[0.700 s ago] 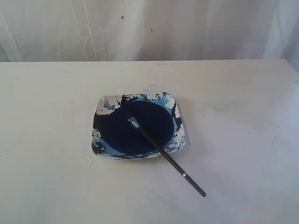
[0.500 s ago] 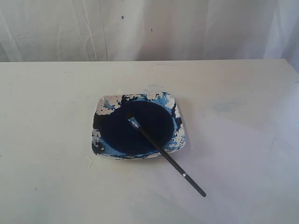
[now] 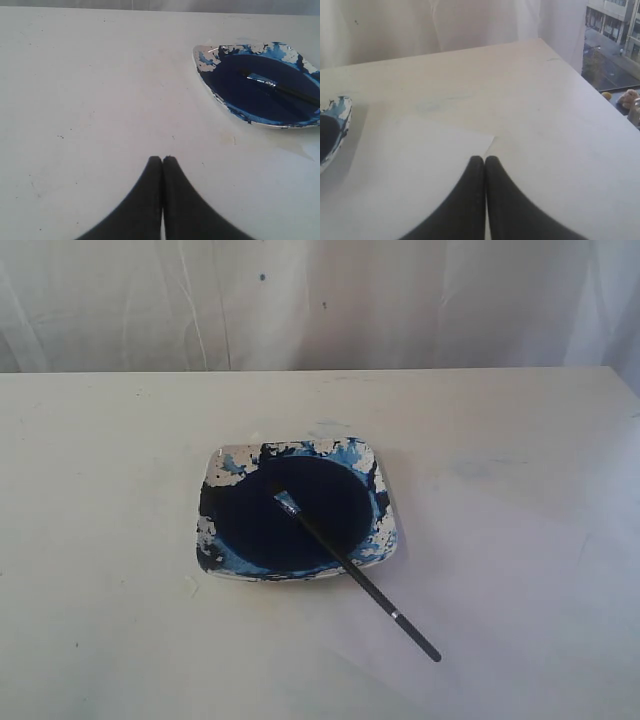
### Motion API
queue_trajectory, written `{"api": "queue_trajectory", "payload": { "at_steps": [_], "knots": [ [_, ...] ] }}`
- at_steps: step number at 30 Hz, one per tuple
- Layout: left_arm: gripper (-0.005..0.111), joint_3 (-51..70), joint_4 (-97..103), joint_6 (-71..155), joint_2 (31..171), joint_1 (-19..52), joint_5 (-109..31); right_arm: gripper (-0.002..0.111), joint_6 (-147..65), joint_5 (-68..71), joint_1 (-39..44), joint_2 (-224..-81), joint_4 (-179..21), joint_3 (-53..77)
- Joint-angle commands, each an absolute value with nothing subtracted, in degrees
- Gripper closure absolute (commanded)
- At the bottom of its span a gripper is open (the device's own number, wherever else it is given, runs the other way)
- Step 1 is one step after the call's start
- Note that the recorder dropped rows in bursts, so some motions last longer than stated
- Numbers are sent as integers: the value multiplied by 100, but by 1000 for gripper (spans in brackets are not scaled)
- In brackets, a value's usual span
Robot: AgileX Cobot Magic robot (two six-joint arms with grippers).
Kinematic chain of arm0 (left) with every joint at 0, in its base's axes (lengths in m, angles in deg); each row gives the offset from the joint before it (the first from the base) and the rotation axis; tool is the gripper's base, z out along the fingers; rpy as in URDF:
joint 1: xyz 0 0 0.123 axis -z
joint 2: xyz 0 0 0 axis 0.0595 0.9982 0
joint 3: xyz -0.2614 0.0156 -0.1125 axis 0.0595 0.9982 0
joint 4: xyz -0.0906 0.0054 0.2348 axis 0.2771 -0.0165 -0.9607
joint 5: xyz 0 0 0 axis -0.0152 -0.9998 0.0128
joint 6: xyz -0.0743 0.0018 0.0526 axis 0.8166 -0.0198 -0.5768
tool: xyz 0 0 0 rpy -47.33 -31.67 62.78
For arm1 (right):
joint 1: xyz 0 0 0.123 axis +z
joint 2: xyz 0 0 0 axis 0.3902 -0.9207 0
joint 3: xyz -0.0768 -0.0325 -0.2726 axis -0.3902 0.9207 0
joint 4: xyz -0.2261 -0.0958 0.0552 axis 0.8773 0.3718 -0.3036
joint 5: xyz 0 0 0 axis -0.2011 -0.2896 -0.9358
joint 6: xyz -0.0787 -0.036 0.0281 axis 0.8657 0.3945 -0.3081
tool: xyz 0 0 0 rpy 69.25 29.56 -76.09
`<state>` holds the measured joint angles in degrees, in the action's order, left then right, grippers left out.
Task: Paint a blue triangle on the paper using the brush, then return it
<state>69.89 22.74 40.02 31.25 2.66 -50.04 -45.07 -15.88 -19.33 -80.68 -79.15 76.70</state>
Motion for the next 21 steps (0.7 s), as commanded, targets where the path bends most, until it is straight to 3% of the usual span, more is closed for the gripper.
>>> {"api": "queue_trajectory", "payload": {
  "at_steps": [1, 12, 21],
  "knots": [
    [107, 7009, 2359, 4011, 3104, 246, -4986, 108, -4546, -1249, -1951, -8077, -7974, 7656],
    [107, 7009, 2499, 4181, 3104, 246, -4820, 108, -4546, -1251, -1951, -8077, -7961, 7656],
    [107, 7009, 4982, 4042, 3104, 309, -4429, 108, -4521, -1059, -1951, -8077, -7915, 7656]
  ]
}}
